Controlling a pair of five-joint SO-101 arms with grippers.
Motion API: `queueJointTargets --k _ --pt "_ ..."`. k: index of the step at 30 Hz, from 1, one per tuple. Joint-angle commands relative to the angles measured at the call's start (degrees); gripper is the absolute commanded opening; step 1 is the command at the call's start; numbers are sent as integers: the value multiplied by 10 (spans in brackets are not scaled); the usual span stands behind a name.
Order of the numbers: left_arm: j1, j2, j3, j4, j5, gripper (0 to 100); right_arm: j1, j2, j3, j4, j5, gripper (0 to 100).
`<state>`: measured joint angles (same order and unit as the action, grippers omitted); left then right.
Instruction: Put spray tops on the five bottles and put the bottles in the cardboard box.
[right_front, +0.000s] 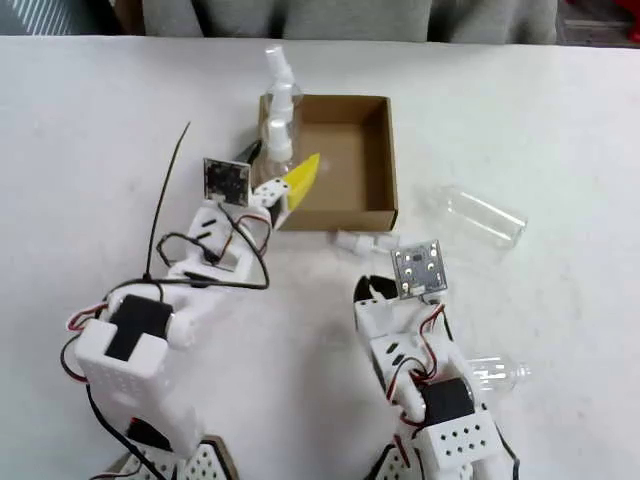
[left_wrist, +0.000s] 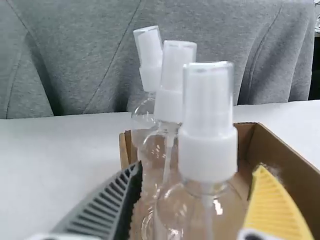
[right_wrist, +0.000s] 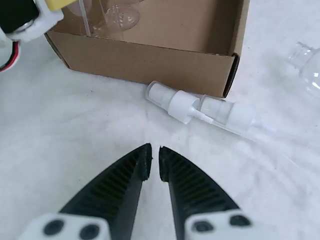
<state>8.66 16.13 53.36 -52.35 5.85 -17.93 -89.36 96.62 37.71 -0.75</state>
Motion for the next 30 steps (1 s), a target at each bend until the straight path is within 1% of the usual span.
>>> queueJointTargets --k 1,4,11,15,20,22,24,26,30 --pt "-7 -7 -4 3 2 333 7 -4 5 -10 7 15" --pt "-7 -20 3 3 2 333 7 -4 5 -10 7 15" --pt "7 -139 91 5 2 333 7 -4 5 -10 7 15" --pt "6 -156 81 62 1 338 7 -4 5 -10 7 15" --pt "7 -160 73 91 1 449 7 -3 5 -10 7 15" --pt "13 -160 74 91 1 459 7 -3 5 -10 7 15" --pt "14 -172 76 91 1 438 7 -3 5 -10 7 15" --pt "14 -208 99 91 1 395 7 -3 5 -10 7 15" --pt "18 -327 174 92 1 257 7 -3 5 -10 7 15"
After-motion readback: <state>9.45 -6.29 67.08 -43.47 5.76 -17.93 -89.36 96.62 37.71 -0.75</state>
